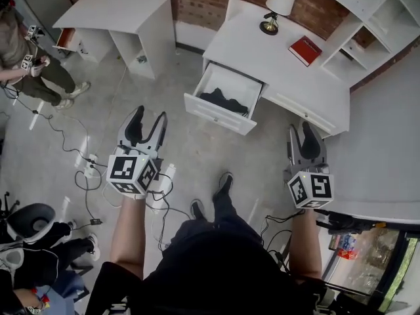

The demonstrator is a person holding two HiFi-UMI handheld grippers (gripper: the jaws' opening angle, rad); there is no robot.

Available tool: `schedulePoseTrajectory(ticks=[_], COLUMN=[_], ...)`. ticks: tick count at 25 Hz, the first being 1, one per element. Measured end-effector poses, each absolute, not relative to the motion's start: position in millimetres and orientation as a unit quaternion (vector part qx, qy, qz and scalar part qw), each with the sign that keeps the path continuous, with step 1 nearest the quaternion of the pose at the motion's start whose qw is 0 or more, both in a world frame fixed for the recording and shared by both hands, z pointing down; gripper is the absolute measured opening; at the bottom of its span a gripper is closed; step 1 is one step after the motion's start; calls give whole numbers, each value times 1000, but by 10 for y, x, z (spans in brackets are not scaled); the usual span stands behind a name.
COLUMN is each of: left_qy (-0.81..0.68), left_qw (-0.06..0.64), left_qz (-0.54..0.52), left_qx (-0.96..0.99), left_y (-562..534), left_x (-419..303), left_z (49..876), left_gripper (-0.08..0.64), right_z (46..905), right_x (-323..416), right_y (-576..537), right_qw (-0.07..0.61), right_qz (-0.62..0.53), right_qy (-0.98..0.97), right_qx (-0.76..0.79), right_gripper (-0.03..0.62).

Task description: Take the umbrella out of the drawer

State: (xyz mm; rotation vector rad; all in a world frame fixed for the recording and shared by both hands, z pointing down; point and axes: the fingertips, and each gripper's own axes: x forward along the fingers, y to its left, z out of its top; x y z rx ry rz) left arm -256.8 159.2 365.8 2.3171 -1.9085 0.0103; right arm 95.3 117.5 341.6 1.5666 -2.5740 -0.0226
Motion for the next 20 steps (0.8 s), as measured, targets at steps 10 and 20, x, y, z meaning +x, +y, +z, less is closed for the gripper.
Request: schedulePoseTrajectory(ticks=[10, 20], left_qy=[-665, -677], left_qw=[59, 74], left_qz=[35, 68], left_qx=[744, 729], left_y=[857, 80], left_x=[-2603, -2294], left_z=[3598, 3718], left_gripper=[232, 233], right_z=[3581, 3741], right_x=[779, 809], right_y=[10, -1045], right_qw=[35, 28], right_qz=[17, 43], right_qy=[-880, -902], right_qx=[474, 430], right_gripper=[160, 155])
